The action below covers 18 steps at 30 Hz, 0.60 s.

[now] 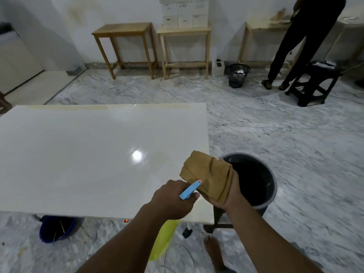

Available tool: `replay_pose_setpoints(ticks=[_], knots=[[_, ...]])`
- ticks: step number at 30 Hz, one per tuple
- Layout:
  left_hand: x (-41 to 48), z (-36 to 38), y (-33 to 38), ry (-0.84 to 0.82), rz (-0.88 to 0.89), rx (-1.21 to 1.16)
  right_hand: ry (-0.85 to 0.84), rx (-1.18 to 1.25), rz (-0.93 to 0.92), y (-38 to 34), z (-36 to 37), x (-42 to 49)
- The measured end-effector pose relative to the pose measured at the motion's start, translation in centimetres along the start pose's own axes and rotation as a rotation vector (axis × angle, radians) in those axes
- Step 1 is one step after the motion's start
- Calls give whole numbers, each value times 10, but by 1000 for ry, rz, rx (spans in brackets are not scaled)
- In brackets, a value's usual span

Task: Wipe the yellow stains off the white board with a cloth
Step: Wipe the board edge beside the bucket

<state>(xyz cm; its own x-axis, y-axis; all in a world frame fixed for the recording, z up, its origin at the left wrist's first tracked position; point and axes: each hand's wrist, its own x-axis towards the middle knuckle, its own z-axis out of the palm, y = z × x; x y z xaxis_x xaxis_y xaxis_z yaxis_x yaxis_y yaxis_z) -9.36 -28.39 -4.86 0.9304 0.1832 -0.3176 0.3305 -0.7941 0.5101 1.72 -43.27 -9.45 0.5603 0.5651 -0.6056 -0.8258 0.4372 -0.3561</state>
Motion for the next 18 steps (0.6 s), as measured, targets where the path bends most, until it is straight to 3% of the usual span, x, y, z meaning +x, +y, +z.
replay_pose_setpoints(ticks=[3,8,9,12,18], knots=[[53,-18,8,28,-55,82,-29,-57,-21,-34,13,42],[158,-66,4,79,-118,-62,26,-212,-137,-121,41,149],[177,-73,3,96,-126,-75,54,-265,-148,-139,42,175],[229,-84,-2,178,-135,-89,377,-627,-298,-194,53,243],[316,-100,-4,259,-73,-108,481,-906,-522,-253,82,393]])
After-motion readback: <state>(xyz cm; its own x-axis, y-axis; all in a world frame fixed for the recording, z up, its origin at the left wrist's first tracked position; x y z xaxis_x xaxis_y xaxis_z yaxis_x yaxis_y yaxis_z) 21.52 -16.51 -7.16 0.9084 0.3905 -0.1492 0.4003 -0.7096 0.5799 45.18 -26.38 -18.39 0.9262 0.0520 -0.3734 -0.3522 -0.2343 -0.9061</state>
